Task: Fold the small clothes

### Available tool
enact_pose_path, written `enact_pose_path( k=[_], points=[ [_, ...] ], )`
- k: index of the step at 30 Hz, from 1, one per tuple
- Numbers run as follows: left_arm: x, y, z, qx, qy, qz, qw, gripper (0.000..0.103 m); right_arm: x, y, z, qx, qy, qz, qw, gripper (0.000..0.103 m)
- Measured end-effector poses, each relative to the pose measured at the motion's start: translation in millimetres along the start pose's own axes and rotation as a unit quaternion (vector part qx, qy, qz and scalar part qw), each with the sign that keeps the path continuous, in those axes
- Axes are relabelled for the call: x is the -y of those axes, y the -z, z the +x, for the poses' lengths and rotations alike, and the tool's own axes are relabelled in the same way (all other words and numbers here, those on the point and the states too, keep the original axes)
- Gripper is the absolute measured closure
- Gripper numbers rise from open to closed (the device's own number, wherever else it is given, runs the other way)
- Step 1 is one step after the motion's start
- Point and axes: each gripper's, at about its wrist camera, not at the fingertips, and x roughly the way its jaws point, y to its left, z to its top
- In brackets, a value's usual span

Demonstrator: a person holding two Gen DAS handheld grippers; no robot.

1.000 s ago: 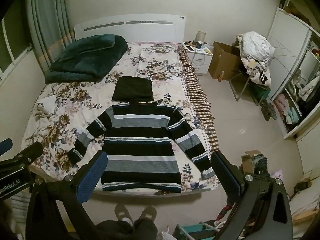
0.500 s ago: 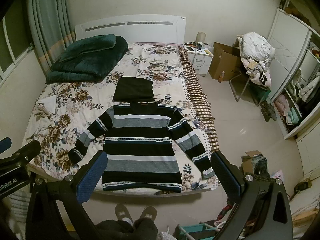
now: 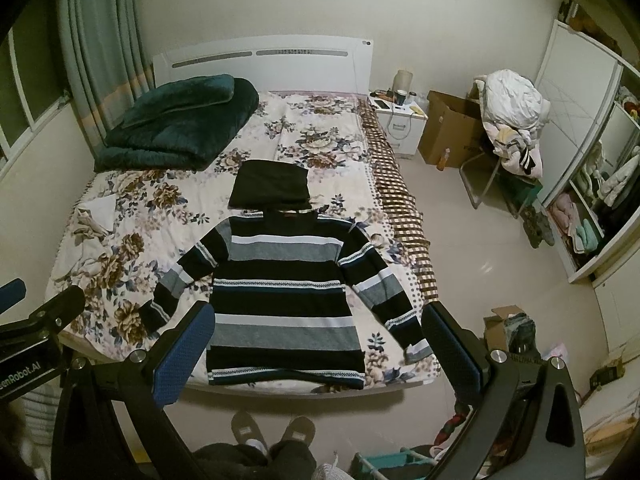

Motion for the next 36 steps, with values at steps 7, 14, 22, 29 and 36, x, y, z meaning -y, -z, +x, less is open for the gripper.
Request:
enact_pose_path(
  k=[7,14,22,29,36],
  points=[
    [-1.1,3.0,1.0,0.002,0.002,-0.001,1.0000,0.000,-1.1,1.7,-0.6,0.002,0.000,0.000,1.000,0.000],
    [-2.7,-0.7,-1.8,0.004,0.001,-0.002,1.0000,0.000,-2.7,1.1,-1.8,0.005,-0.002,-0.003,1.000,0.000],
    [-3.7,-8.9,-9.9,0.005,0.003,-0.002,1.0000,0.000,-3.6,-1.0,-3.4,0.007,0.000,-0.002,1.000,0.000],
    [-13.9,-13.1,-10.9,0.006,0.003,-0.003,1.0000,0.000,-2.8,0.4,-4.1,0.008,-0.001,-0.002,1.000,0.000],
    [-14.9,-13.1,-12.0,0.008,0.003,-0.004,1.0000,0.000,-3.6,1.9,-4.0,0.008,-0.001,-0.002,1.000,0.000]
  ],
)
